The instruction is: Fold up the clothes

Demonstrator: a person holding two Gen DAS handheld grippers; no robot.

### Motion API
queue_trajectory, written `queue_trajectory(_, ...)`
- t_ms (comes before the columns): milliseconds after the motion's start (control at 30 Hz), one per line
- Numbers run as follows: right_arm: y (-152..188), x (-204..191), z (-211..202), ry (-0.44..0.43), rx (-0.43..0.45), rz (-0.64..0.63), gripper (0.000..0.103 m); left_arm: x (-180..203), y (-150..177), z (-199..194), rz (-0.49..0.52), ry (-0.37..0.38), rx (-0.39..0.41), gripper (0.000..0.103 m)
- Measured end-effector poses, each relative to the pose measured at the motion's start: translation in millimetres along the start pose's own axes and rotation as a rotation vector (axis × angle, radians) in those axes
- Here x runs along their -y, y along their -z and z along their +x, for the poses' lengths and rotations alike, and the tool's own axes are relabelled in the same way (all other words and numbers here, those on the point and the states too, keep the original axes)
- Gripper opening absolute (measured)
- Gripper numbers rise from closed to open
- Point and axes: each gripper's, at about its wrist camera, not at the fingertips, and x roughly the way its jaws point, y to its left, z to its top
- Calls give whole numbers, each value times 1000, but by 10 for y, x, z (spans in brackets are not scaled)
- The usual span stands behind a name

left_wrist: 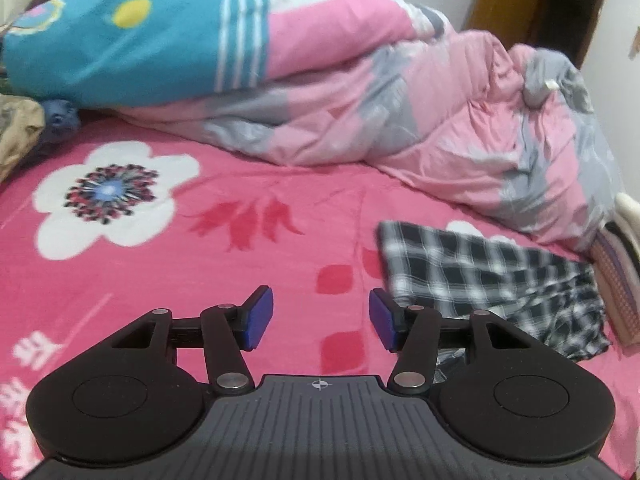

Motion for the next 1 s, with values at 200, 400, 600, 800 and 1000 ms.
queue_trajectory(200,404,-1070,244,-220,-167,-230,71,-2,-13,-7,-6,61,-24,53)
queue_trajectory(400,1590,-2323,1385,-236,-220,-534,70,127,152,624,-60,168,-160,53)
queue_trajectory(600,2034,-2686,2159,-141,-74,-918,71,239,173,1293,-92,253,-241,53)
queue_trajectory(800,2253,-2670,2412,-121,-26,-1086,74,318,115,1867,-88,331,-268,53)
queue_trajectory(1000,2247,-2576,2485,-42,-5,-1119,61,404,7,2126,-94,372,-244,53)
